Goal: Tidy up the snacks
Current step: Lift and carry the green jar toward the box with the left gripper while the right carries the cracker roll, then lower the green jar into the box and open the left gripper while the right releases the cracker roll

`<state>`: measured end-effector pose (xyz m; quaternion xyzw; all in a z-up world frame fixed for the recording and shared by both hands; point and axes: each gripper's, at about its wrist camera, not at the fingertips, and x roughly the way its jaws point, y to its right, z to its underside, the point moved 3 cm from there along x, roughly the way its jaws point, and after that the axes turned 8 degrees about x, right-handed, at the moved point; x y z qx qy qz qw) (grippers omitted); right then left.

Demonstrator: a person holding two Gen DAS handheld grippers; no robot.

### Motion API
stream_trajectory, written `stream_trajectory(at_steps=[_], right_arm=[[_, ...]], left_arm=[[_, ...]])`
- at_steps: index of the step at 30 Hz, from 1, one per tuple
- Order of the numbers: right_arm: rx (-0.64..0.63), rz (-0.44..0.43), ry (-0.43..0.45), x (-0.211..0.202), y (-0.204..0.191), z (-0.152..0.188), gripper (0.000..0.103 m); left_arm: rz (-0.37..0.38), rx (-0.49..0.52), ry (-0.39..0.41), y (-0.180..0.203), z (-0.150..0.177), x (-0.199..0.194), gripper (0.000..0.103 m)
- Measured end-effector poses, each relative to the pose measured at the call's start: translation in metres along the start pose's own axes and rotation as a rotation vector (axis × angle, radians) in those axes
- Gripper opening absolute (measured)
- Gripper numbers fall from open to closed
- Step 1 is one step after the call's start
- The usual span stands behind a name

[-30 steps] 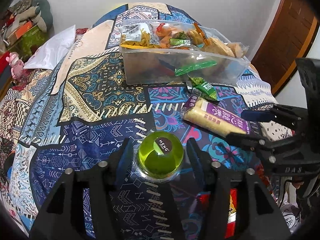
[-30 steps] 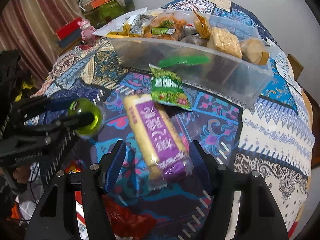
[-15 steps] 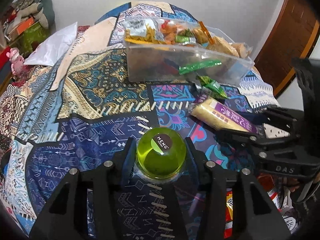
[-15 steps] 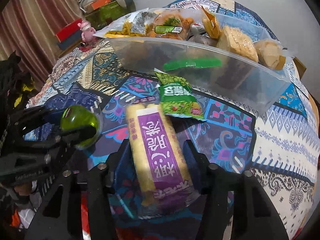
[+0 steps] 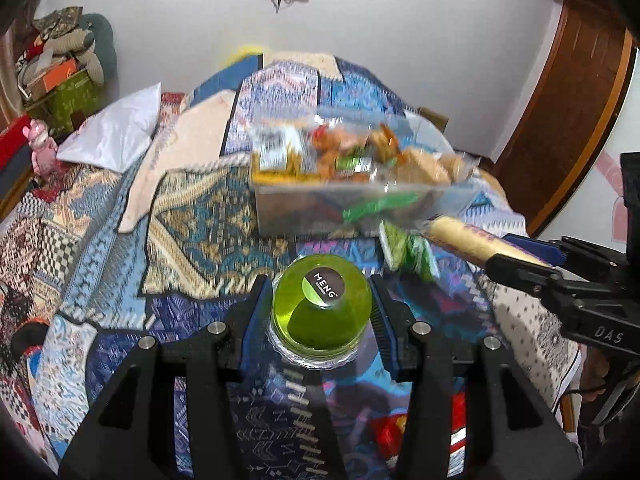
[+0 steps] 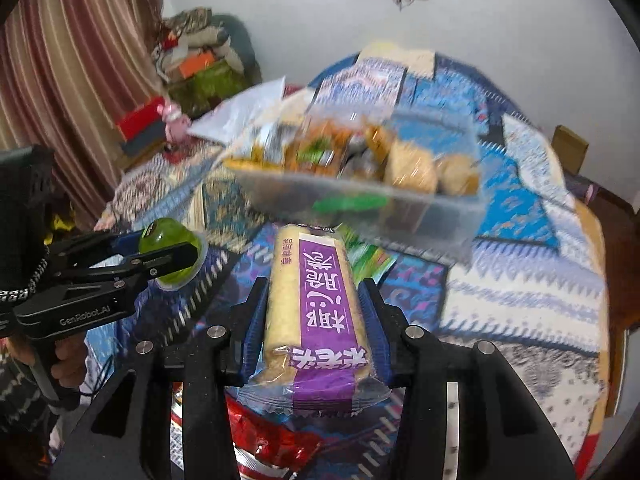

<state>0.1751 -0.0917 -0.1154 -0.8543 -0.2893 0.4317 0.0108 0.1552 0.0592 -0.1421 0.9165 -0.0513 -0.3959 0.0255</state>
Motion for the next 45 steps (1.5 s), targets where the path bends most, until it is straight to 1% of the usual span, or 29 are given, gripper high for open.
stream_trajectory(at_steps=[6, 8, 12, 17, 22, 26, 34, 37, 39, 42, 44, 45], right_arm=[[0.036, 0.021, 0.104, -0.027, 0.012, -0.024, 0.042], [0.054, 0.030, 0.132, -0.030, 0.018, -0.034, 0.042], [0.086, 0.051, 0.173, -0.030, 0.030, -0.052, 0.042], [0.121, 0.077, 0.193, -0.020, 0.047, -0.072, 0.042], [0.145, 0.099, 0.185, 0.000, 0.060, -0.090, 0.042], [0.153, 0.115, 0.165, 0.022, 0.065, -0.103, 0.042], [0.139, 0.160, 0.113, 0.062, 0.067, -0.115, 0.042], [0.130, 0.179, 0.093, 0.072, 0.069, -0.113, 0.042], [0.119, 0.185, 0.083, 0.075, 0.068, -0.113, 0.043], [0.091, 0.224, 0.077, 0.072, 0.065, -0.113, 0.043], [0.086, 0.213, 0.075, 0.066, 0.064, -0.112, 0.047], [0.088, 0.202, 0.078, 0.061, 0.063, -0.111, 0.048]], left_arm=[[0.008, 0.009, 0.057, 0.003, -0.033, -0.006, 0.048], [0.003, 0.018, 0.076, 0.004, -0.047, -0.004, 0.048], [0.004, 0.027, 0.098, 0.004, -0.068, 0.002, 0.048], [-0.008, 0.038, 0.110, 0.003, -0.093, 0.020, 0.048], [-0.022, 0.027, 0.095, -0.004, -0.115, 0.049, 0.048], [-0.041, 0.028, 0.067, -0.007, -0.125, 0.077, 0.048], [-0.083, 0.057, 0.051, -0.006, -0.131, 0.111, 0.048], [-0.099, 0.067, 0.061, -0.006, -0.131, 0.115, 0.048], [-0.096, 0.064, 0.072, -0.007, -0.131, 0.113, 0.048], [-0.096, 0.071, 0.082, -0.006, -0.132, 0.106, 0.052], [-0.088, 0.073, 0.087, -0.004, -0.132, 0.099, 0.056], [-0.087, 0.074, 0.089, -0.002, -0.131, 0.095, 0.056]])
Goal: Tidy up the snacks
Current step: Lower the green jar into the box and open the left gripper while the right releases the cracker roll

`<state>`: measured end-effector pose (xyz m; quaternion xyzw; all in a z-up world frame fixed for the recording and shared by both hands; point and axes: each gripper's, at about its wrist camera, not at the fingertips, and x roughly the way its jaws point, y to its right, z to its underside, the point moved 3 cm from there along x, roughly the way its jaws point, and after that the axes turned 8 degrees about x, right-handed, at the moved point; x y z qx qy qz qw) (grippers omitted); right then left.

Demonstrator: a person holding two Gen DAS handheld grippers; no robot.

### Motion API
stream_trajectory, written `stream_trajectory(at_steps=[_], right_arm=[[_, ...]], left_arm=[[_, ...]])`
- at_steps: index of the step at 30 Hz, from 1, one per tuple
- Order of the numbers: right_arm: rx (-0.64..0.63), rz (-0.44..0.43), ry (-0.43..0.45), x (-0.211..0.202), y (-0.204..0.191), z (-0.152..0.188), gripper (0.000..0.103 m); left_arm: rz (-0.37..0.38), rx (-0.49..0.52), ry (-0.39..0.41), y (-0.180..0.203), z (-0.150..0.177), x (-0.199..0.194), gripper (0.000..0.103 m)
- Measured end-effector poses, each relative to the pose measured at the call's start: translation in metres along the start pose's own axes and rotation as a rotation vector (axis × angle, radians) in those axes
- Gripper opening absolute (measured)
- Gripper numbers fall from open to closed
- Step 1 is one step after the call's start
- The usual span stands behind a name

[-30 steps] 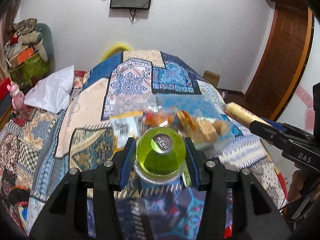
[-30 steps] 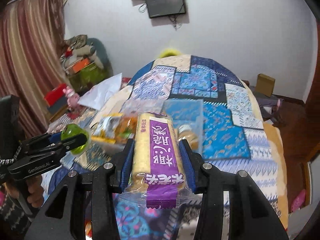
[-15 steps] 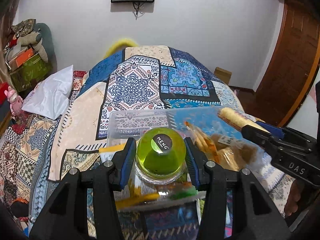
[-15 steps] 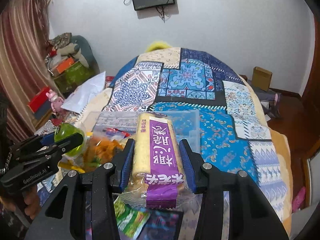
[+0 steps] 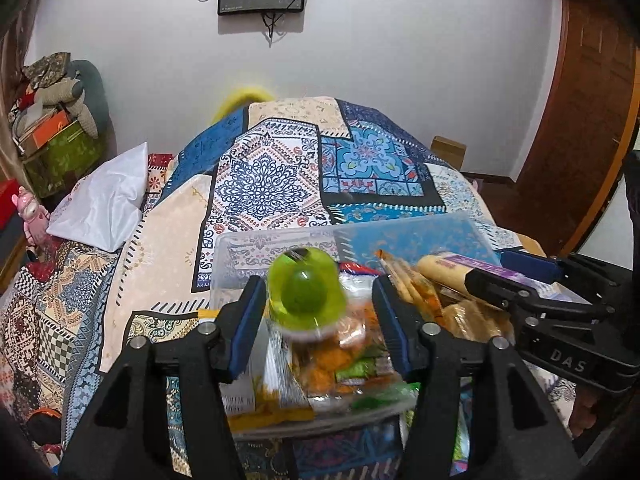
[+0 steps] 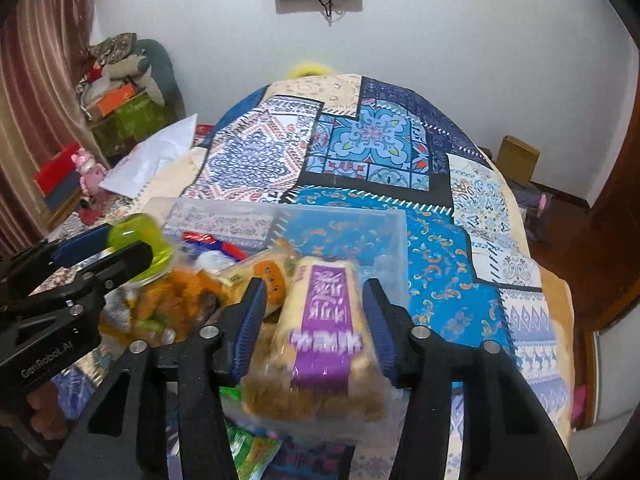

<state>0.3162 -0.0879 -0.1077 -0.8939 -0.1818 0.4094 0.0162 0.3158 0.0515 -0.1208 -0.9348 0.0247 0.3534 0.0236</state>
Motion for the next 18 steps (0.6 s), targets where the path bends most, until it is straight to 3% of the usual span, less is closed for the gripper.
stream_trajectory(at_steps=[10, 13, 18], right_arm=[[0.003, -0.055, 0.011, -0.071, 0.005, 0.029, 0.049], [0.003, -0.060, 0.017, -0.093, 0.007, 0.048, 0.062], [-0.015, -0.078, 0.000, -0.120, 0.003, 0.086, 0.063]], left_arm=[[0.005, -0.002, 0.018, 0.009, 0.019, -0.068, 0.070], [0.007, 0.005, -0.008, 0.015, 0.040, -0.088, 0.076], [0.016, 0.019, -0.062, 0.026, 0.091, -0.114, 0.080]])
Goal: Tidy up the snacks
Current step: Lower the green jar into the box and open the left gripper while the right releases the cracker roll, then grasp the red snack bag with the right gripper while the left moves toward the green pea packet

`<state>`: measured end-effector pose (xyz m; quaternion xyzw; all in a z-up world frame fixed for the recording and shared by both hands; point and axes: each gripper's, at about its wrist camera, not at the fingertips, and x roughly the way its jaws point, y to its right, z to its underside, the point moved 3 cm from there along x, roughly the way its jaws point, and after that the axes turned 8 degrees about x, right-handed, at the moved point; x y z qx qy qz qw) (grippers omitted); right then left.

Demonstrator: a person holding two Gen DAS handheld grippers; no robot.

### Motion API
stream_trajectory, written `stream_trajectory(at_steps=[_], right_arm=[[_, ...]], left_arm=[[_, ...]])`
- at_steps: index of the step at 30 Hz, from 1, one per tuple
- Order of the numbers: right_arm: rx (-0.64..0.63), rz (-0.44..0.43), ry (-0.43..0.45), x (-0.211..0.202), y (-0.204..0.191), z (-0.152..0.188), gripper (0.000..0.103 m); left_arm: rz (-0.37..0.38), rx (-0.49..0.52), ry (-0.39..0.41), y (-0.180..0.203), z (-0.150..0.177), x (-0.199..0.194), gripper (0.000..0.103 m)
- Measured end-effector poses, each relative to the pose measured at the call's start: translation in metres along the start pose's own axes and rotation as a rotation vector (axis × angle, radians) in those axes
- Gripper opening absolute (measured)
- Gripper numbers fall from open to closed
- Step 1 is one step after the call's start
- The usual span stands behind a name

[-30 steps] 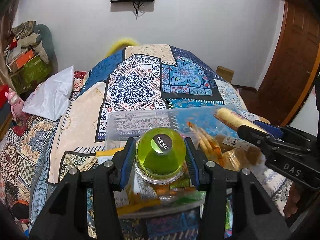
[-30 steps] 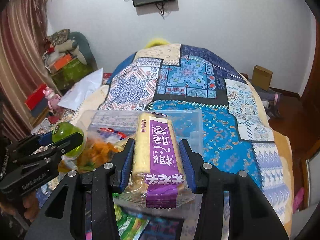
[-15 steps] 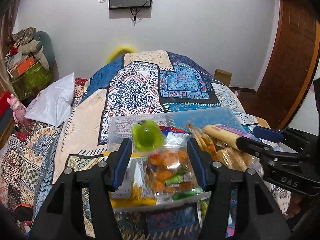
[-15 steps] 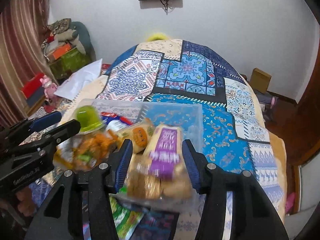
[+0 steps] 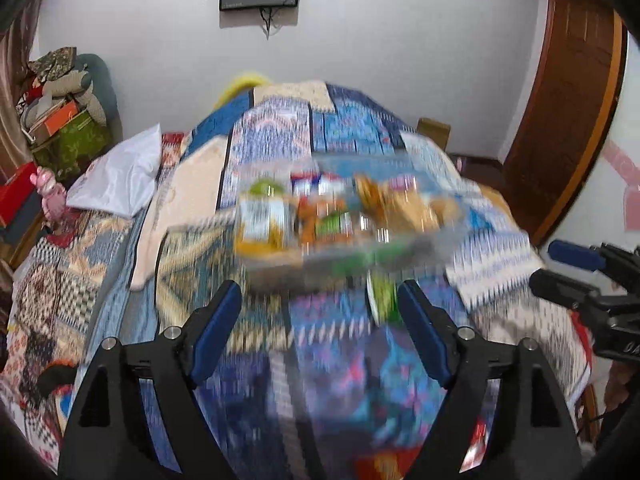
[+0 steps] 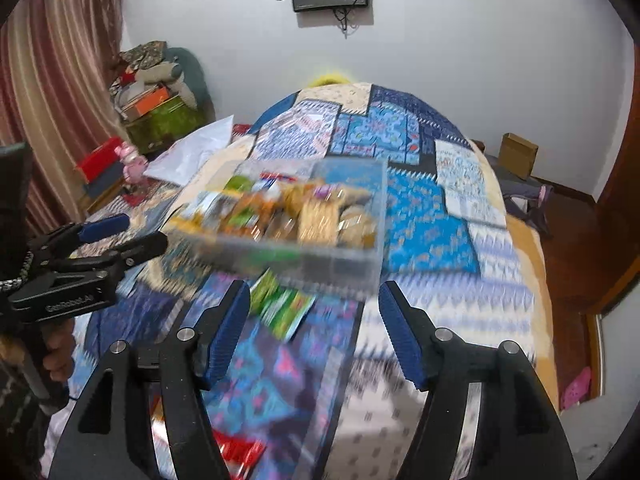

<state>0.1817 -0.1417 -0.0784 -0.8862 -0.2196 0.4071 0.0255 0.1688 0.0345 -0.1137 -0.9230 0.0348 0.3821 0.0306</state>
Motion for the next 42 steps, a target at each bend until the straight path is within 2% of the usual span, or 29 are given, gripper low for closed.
stream_trajectory(at_steps=[8, 14, 19, 26, 29, 34, 37, 42], right_arm=[[-0.032, -0.052, -0.098, -0.007, -0.019, 0.070, 0.063], [-0.047, -0.072, -0.193, 0.010, -0.025, 0.111, 0.063], [-0.046, -0.087, -0.223, 0.018, -0.026, 0.122, 0.063], [0.010, -0.079, -0.233, 0.031, -0.009, 0.121, 0.063], [0.059, -0.065, -0.234, 0.031, 0.006, 0.115, 0.063], [0.066, -0.106, -0.224, 0.012, 0.012, 0.113, 0.065], [0.037, -0.116, -0.217, 0.004, 0.004, 0.117, 0.079], [-0.047, -0.155, -0.231, 0.001, -0.017, 0.124, 0.083]], left_arm=[[-0.020, 0.047, -0.143, 0.009, 0.094, -0.011, 0.080], [0.010, 0.041, -0.208, 0.017, 0.129, -0.008, 0.080], [0.035, 0.056, -0.220, 0.037, 0.125, 0.005, 0.080], [0.062, 0.096, -0.189, 0.078, 0.088, 0.039, 0.080], [0.058, 0.098, -0.173, 0.081, 0.079, 0.043, 0.080], [0.045, 0.045, -0.145, 0.055, 0.079, 0.027, 0.080], [0.029, -0.008, -0.147, 0.032, 0.087, 0.015, 0.080], [0.003, -0.063, -0.144, 0.003, 0.102, -0.007, 0.080]])
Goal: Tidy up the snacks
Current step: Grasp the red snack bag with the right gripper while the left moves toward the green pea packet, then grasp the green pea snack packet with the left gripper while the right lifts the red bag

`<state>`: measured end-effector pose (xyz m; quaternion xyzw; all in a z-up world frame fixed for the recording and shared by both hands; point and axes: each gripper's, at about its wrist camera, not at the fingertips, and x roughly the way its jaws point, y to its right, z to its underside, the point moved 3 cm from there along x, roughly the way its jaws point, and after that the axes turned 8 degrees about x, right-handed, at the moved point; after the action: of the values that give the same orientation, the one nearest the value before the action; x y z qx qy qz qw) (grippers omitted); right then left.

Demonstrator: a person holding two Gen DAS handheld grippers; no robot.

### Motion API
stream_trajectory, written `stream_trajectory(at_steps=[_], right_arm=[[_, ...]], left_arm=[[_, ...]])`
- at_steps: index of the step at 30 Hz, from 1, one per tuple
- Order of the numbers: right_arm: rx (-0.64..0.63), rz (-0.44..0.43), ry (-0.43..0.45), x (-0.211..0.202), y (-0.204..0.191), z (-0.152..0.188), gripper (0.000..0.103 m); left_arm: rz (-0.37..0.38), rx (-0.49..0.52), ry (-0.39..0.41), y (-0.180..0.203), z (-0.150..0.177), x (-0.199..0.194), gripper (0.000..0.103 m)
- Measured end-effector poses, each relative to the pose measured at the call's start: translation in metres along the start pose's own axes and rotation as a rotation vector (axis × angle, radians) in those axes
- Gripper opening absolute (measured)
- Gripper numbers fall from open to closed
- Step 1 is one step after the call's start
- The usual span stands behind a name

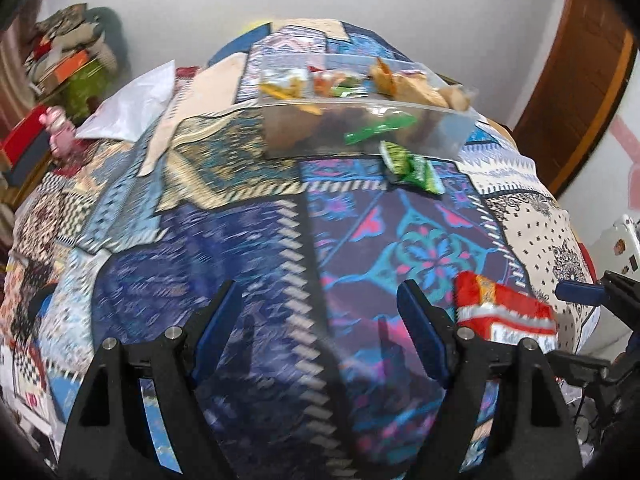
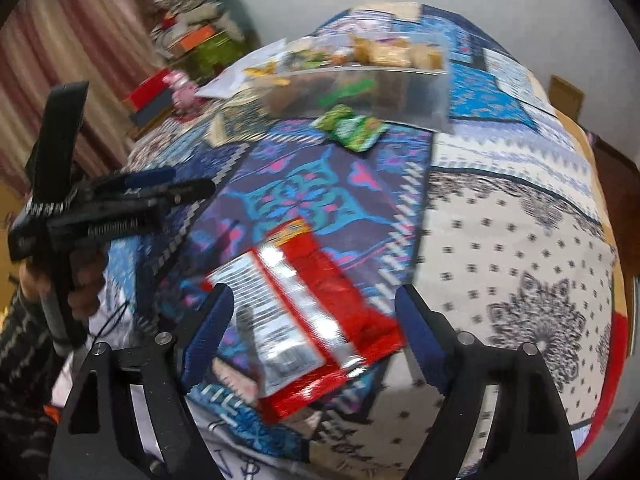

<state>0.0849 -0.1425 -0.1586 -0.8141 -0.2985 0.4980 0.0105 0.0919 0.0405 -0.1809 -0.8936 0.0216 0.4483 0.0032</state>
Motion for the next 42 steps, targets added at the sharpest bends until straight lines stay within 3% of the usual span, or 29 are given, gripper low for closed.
stream_trajectory(at_steps=[2, 9, 12, 14, 17, 25, 31, 40, 42], right_arm=[[-0.052, 0.013, -0.011, 0.004, -0.010, 0.003, 0.090], [-0.163, 0.134, -0.070, 0.037, -0.019, 0.006, 0.094], [-0.104, 0.121, -0.079, 0.046, -0.005, -0.001, 0.090], [-0.056, 0.096, -0.074, 0.047, 0.006, -0.008, 0.075], [0.000, 0.071, -0.053, 0.042, 0.021, -0.017, 0.066], [0.140, 0.101, 0.071, 0.015, 0.064, -0.045, 0.066], [0.201, 0.127, 0.147, 0.001, 0.085, -0.065, 0.066], [0.229, 0.109, 0.175, 0.004, 0.099, -0.080, 0.066], [0.229, 0.108, 0.175, 0.005, 0.100, -0.082, 0.066]], left_arm=[[0.006, -0.011, 0.003, -0.006, 0.006, -0.006, 0.080], [0.016, -0.008, -0.006, -0.005, 0.013, -0.007, 0.080], [0.026, 0.004, -0.006, 0.001, 0.009, -0.003, 0.080], [0.034, 0.014, -0.010, 0.006, 0.005, 0.001, 0.080], [0.050, 0.033, -0.011, 0.017, -0.006, 0.009, 0.080], [0.110, 0.068, -0.023, 0.050, -0.056, 0.047, 0.080], [0.113, 0.081, -0.056, 0.067, -0.094, 0.087, 0.080], [0.093, 0.095, -0.124, 0.078, -0.123, 0.142, 0.080], [0.082, 0.092, -0.124, 0.078, -0.119, 0.149, 0.069]])
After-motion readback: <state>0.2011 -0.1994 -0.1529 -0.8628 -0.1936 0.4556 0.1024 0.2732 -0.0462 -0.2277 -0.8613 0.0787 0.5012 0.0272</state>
